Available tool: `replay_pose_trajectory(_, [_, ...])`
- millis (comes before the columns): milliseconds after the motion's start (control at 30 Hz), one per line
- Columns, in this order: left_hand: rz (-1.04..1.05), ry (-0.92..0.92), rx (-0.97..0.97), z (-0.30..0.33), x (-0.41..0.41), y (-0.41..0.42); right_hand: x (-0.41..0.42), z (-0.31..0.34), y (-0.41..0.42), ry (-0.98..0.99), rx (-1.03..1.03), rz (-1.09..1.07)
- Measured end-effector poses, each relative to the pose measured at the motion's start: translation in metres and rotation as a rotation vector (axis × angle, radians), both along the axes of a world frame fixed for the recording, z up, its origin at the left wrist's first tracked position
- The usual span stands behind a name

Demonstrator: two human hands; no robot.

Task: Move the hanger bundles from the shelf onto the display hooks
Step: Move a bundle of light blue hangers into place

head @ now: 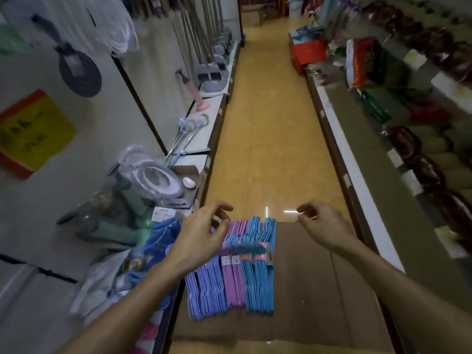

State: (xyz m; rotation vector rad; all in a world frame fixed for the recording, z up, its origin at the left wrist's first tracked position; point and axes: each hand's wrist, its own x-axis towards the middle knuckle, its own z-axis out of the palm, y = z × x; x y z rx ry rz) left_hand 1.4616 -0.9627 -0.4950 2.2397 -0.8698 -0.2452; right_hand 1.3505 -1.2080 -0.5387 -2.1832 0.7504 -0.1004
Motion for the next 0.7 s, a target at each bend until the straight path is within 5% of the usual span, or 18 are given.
replay_pose_trajectory(333, [0.062,-0.016,0.106,-0.273,0.074,-0.050,0.048,-0.292,-0.025,0.046,0.186,-0.075])
replay_pose_trajectory(467, [0.032,0.004,0.274,-0.374,0.094,-0.068,0.048,-0.394,-0.021,0.151,0.250,-0.113])
replay_pose_trajectory(700, [-0.038,-0.219,0.638,-0.474,0.127,-0.086,0.058,-0.509,-0.007,0.172,0.236,-0.077])
